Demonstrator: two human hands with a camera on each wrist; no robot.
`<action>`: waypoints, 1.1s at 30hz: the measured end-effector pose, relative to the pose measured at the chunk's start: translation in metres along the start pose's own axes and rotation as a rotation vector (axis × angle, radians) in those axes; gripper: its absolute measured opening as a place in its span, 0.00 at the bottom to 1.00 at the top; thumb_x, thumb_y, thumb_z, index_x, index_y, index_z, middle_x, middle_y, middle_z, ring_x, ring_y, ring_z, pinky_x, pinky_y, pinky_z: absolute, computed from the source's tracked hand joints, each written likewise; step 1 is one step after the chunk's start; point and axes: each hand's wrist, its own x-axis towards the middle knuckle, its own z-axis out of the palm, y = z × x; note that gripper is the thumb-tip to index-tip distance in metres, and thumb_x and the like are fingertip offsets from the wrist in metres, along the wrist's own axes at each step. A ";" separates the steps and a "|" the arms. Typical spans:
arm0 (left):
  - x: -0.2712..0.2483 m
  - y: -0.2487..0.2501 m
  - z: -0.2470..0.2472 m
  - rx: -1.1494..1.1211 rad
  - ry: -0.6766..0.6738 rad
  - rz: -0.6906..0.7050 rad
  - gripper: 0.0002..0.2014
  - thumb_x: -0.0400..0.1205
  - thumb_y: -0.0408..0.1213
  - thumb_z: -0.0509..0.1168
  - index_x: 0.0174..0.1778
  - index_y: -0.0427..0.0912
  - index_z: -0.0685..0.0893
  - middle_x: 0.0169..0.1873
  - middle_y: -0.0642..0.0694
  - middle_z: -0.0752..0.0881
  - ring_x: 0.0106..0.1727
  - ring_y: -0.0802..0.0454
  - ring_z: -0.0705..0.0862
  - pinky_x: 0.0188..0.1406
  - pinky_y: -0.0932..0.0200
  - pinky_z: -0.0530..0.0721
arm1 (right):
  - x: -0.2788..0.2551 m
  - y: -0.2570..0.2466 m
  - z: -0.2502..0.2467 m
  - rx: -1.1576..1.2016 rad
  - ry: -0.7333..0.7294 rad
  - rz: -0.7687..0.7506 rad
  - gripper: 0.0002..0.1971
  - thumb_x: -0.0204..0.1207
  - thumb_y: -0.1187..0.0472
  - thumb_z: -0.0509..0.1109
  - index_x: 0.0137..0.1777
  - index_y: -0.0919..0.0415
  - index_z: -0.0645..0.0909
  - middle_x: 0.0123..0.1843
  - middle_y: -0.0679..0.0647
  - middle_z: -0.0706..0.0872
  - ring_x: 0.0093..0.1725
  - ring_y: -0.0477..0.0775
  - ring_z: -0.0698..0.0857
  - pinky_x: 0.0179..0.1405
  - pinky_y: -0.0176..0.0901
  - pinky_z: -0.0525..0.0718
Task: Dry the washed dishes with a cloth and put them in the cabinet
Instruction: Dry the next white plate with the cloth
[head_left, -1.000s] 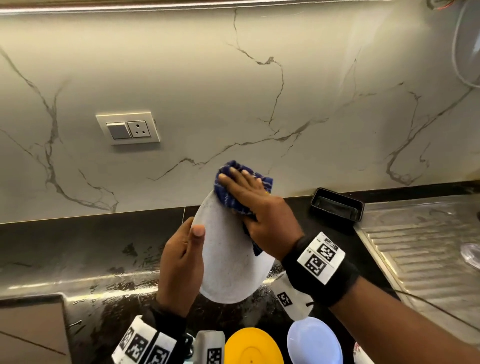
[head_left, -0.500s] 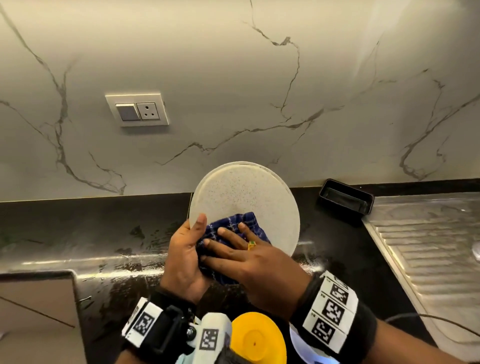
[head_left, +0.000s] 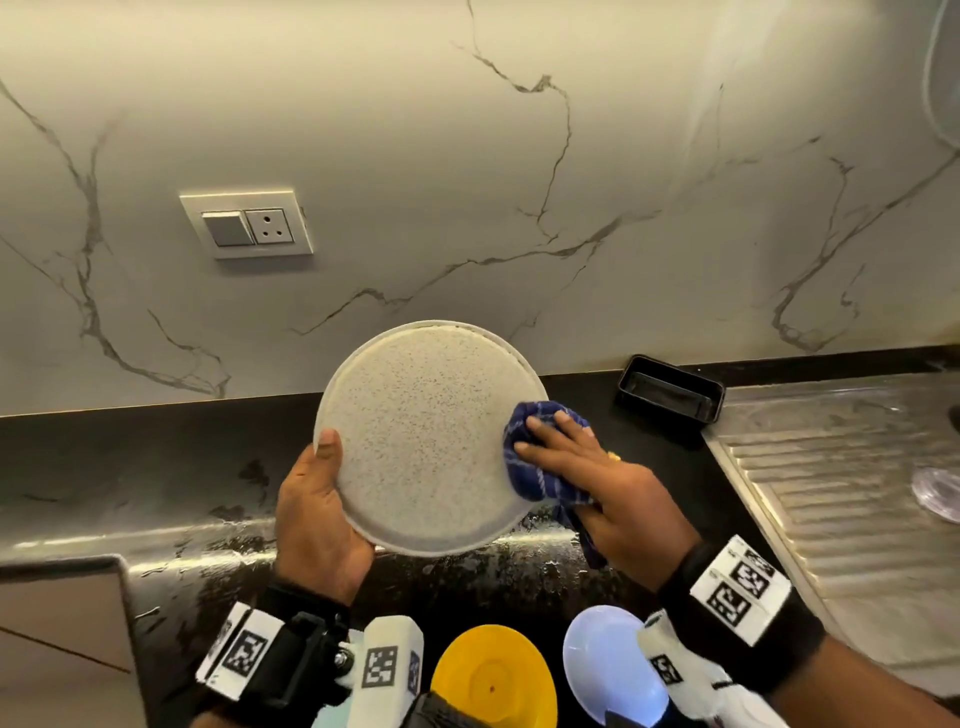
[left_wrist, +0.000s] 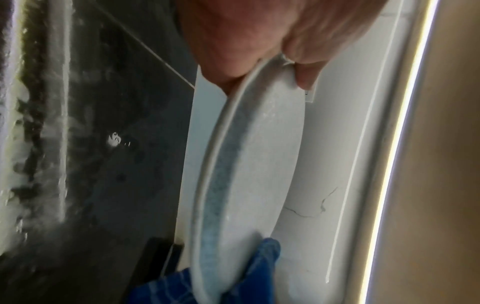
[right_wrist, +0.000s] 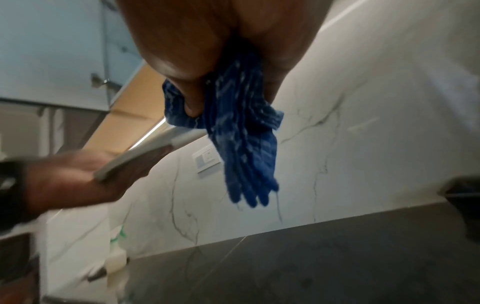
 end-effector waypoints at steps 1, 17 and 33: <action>-0.002 0.001 0.001 0.022 -0.010 0.031 0.19 0.90 0.49 0.57 0.72 0.44 0.82 0.65 0.42 0.89 0.67 0.37 0.86 0.66 0.28 0.82 | 0.006 0.002 -0.002 0.071 0.008 0.062 0.33 0.77 0.73 0.66 0.78 0.42 0.74 0.82 0.39 0.69 0.85 0.42 0.60 0.84 0.52 0.63; -0.004 0.011 0.000 0.498 -0.233 0.343 0.19 0.85 0.51 0.63 0.52 0.34 0.84 0.42 0.37 0.85 0.44 0.43 0.82 0.41 0.50 0.83 | 0.121 -0.047 -0.013 -0.173 -0.187 -0.146 0.31 0.81 0.74 0.65 0.81 0.52 0.71 0.84 0.49 0.68 0.86 0.56 0.62 0.85 0.56 0.61; -0.006 0.007 -0.005 0.342 -0.001 0.437 0.12 0.89 0.43 0.61 0.43 0.43 0.82 0.40 0.45 0.85 0.48 0.44 0.83 0.47 0.47 0.84 | 0.050 -0.011 0.007 0.140 0.112 0.354 0.25 0.80 0.66 0.71 0.75 0.45 0.79 0.72 0.46 0.83 0.71 0.45 0.82 0.74 0.40 0.77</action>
